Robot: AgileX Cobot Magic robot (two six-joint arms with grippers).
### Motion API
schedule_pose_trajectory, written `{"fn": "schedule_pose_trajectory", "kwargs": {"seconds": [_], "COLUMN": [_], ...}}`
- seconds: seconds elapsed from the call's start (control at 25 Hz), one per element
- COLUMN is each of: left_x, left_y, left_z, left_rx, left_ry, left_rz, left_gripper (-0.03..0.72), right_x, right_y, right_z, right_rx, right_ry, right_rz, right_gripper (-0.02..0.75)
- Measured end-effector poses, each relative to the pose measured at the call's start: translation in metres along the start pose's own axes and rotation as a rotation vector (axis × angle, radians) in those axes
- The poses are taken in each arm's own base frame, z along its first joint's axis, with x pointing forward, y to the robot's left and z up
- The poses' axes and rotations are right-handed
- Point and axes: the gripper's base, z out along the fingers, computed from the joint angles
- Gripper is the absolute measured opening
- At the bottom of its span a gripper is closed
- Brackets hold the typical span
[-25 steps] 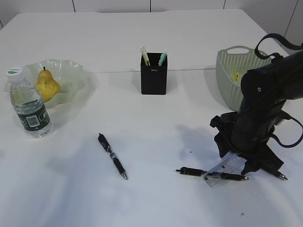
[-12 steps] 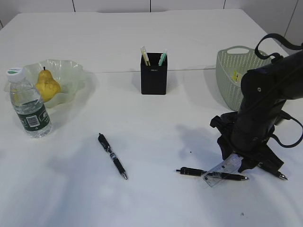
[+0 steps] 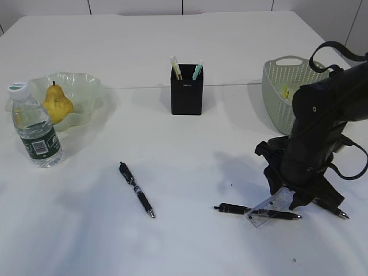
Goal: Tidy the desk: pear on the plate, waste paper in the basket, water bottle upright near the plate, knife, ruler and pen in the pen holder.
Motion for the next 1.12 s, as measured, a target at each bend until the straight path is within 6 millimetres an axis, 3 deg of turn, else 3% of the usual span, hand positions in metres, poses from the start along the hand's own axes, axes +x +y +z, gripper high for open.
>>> {"fn": "schedule_pose_trajectory", "kwargs": {"seconds": [0.68, 1.12], "left_x": [0.0000, 0.0000], "left_y": [0.0000, 0.0000], "left_z": [0.0000, 0.0000], "left_rx": [0.000, 0.000], "left_ry": [0.000, 0.000], "left_rz": [0.000, 0.000], "left_gripper": [0.237, 0.237], "right_x": [0.0007, 0.0007], "right_y": [0.0000, 0.0000], "right_z": [0.0045, 0.0045], "right_rx": [0.009, 0.009], "right_ry": [0.008, 0.008], "right_rz": [0.005, 0.005], "right_gripper": [0.354, 0.308]}}
